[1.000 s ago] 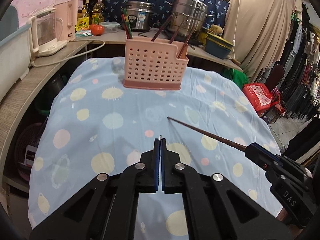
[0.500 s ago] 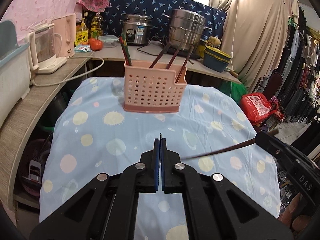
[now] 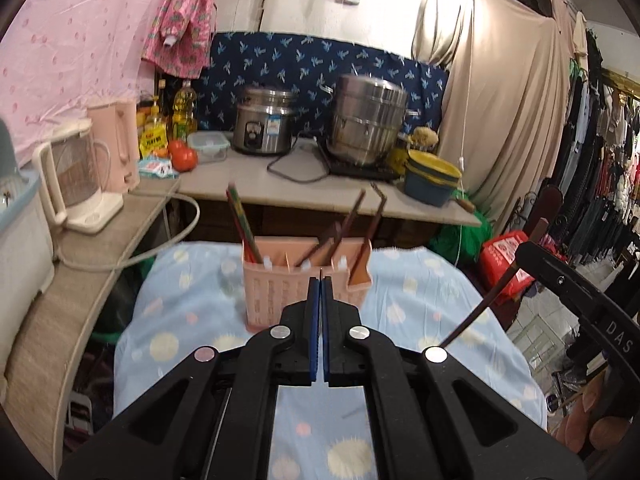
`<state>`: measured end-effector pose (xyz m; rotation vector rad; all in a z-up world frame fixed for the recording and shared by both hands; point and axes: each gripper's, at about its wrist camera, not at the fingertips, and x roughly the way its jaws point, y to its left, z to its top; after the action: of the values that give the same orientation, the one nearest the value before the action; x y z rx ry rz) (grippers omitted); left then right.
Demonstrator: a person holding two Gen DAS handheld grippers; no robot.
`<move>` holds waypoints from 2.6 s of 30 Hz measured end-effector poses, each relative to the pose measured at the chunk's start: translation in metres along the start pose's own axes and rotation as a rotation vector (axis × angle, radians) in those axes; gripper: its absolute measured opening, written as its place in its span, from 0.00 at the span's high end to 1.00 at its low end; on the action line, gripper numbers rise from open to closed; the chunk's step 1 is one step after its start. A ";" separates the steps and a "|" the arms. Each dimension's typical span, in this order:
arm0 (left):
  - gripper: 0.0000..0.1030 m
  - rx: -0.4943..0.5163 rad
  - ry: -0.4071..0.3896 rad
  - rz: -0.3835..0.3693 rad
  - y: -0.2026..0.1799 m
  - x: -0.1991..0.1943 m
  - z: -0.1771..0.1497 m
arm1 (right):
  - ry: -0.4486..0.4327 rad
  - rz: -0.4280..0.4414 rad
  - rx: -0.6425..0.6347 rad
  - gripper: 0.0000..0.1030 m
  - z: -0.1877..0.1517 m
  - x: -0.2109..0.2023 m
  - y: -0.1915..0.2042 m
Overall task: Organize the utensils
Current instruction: 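Lower the spoon and chopstick into the pink holder, then open both grippers and withdraw them from the holder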
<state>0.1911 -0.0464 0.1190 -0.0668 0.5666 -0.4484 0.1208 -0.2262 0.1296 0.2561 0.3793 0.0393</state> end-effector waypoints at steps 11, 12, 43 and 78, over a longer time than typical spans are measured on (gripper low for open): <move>1.00 -0.015 -0.164 0.000 0.019 0.029 0.090 | -0.165 0.011 0.058 0.93 0.085 0.065 -0.002; 1.00 -0.017 -0.166 -0.002 0.022 0.035 0.094 | -0.172 0.008 0.065 0.93 0.087 0.072 -0.002; 0.64 -0.039 0.018 0.144 0.042 0.129 0.029 | 0.064 -0.035 0.140 0.71 -0.009 0.168 -0.029; 0.26 0.082 0.091 0.313 -0.011 0.048 -0.053 | 0.215 -0.203 -0.075 0.49 -0.074 0.057 0.011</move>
<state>0.1945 -0.0739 0.0515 0.1204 0.6355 -0.1700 0.1463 -0.1932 0.0455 0.1383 0.6145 -0.1191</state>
